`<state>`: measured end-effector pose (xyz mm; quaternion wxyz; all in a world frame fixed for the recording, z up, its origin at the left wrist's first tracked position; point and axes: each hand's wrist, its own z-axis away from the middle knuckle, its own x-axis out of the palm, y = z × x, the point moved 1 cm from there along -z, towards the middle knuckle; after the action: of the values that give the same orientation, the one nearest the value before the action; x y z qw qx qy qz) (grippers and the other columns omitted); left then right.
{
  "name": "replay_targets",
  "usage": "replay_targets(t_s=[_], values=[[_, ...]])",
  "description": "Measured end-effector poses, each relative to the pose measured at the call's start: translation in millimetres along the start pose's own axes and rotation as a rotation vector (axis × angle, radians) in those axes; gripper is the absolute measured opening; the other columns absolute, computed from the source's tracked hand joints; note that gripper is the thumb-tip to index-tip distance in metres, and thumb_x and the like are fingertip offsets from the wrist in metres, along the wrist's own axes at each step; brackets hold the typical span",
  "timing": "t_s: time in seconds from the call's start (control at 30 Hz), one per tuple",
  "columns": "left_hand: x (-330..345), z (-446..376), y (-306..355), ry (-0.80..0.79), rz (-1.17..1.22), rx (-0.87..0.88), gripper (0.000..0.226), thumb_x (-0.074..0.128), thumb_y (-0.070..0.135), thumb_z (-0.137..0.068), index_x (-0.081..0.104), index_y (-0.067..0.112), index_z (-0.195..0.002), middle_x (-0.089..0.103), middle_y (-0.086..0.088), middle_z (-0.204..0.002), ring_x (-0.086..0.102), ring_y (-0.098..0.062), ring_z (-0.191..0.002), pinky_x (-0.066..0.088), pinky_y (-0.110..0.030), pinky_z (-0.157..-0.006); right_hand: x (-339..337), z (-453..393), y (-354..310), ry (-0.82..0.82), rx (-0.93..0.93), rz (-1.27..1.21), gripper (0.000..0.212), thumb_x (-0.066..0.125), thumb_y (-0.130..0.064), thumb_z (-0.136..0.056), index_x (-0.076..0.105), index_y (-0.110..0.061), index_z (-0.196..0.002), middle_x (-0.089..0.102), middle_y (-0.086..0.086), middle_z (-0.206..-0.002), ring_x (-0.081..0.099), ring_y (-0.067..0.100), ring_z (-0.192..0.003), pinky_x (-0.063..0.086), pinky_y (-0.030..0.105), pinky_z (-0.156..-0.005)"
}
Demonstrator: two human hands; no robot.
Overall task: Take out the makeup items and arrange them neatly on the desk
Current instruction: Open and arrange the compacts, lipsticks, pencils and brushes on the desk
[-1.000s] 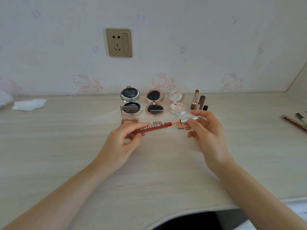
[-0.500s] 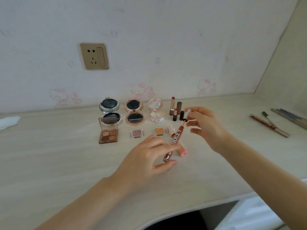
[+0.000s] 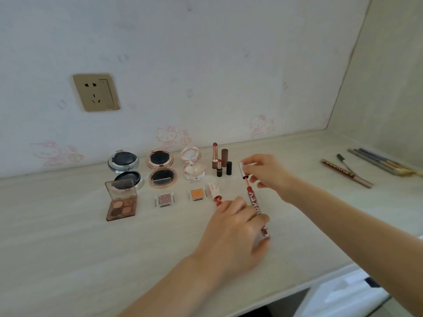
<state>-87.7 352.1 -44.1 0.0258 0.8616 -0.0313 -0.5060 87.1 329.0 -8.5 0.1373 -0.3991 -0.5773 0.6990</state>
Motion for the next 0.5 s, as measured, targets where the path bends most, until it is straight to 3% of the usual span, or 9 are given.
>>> replay_targets(t_s=[0.27,0.37,0.5], values=[[9,3,-7,0.020,-0.066,-0.020,0.028,0.051,0.038,-0.084,0.069,0.020,-0.096,0.065,0.006,-0.085,0.048,-0.020,-0.088,0.039,-0.032,-0.090,18,-17,9,-0.066,-0.013,0.174,0.007,0.062,-0.025,-0.087,0.067,-0.025,-0.092,0.068,-0.002,-0.083,0.056,0.011,-0.066,0.043,0.021,-0.057],[9,4,-8,0.000,-0.078,-0.031,0.028,0.050,0.038,-0.084,0.069,0.020,-0.091,0.063,0.005,-0.082,0.048,-0.021,-0.086,0.040,-0.032,-0.088,24,-21,11,-0.083,-0.019,0.199,0.005,0.063,-0.022,-0.085,0.067,-0.026,-0.084,0.068,0.002,-0.084,0.056,0.012,-0.067,0.047,0.024,-0.063],[10,4,-8,-0.004,-0.091,-0.030,0.027,0.049,0.038,-0.084,0.069,0.019,-0.087,0.059,0.004,-0.080,0.046,-0.020,-0.087,0.037,-0.029,-0.087,28,-25,15,-0.095,-0.013,0.212,0.007,0.065,-0.023,-0.085,0.070,-0.022,-0.089,0.069,0.003,-0.085,0.058,0.015,-0.075,0.050,0.031,-0.075]])
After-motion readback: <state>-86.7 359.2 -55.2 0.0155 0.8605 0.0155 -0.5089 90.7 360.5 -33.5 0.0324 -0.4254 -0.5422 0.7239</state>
